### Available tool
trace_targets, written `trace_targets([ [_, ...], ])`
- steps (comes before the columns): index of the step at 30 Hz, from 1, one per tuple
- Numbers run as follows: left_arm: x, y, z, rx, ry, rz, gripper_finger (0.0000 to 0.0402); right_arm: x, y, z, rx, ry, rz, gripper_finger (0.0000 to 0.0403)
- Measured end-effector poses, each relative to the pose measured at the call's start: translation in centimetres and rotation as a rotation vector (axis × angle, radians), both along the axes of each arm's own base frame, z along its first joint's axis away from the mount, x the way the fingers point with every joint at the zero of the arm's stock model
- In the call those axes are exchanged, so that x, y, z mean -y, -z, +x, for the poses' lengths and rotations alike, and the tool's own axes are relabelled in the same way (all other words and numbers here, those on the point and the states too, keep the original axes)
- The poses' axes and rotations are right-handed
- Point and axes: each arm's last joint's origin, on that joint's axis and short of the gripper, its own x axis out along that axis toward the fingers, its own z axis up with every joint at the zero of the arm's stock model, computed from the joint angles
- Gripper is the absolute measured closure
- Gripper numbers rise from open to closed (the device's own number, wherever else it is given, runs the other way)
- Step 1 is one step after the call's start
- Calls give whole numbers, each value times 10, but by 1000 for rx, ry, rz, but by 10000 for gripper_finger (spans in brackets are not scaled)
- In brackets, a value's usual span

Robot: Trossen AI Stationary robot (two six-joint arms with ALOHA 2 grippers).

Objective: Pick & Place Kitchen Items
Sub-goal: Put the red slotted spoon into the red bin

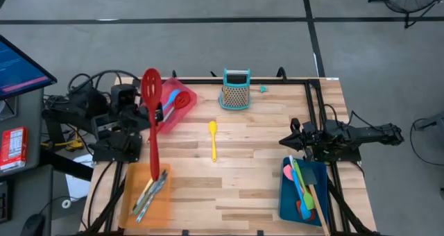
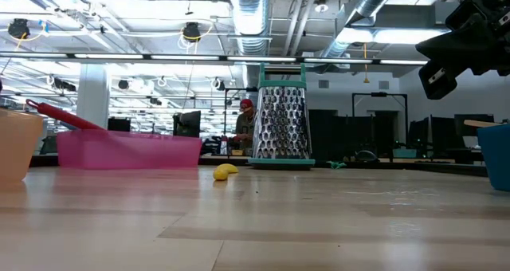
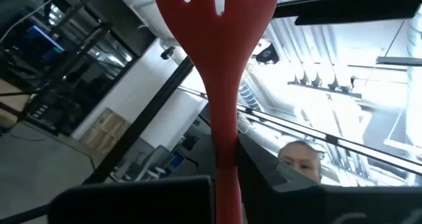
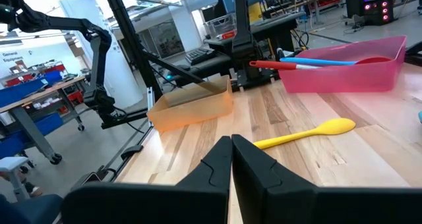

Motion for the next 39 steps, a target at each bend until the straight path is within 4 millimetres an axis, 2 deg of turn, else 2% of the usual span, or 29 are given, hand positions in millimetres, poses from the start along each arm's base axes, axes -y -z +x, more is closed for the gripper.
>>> trace_targets([
  [6,0,0,0,9,-9,11,387,0,0,0,0,0,0,393],
  [16,3,16,15,-65,-141,269,387,0,0,0,0,0,0,393],
  [23,-2,38,21,-276,-402,494,387,0,0,0,0,0,0,393],
  [29,-11,51,22,-451,-715,648,387,0,0,0,0,0,0,393],
  [36,-33,59,37,-625,-1087,766,387,0,0,0,0,0,0,393],
  [39,-46,66,48,-695,-1168,795,387,0,0,0,0,0,0,393],
])
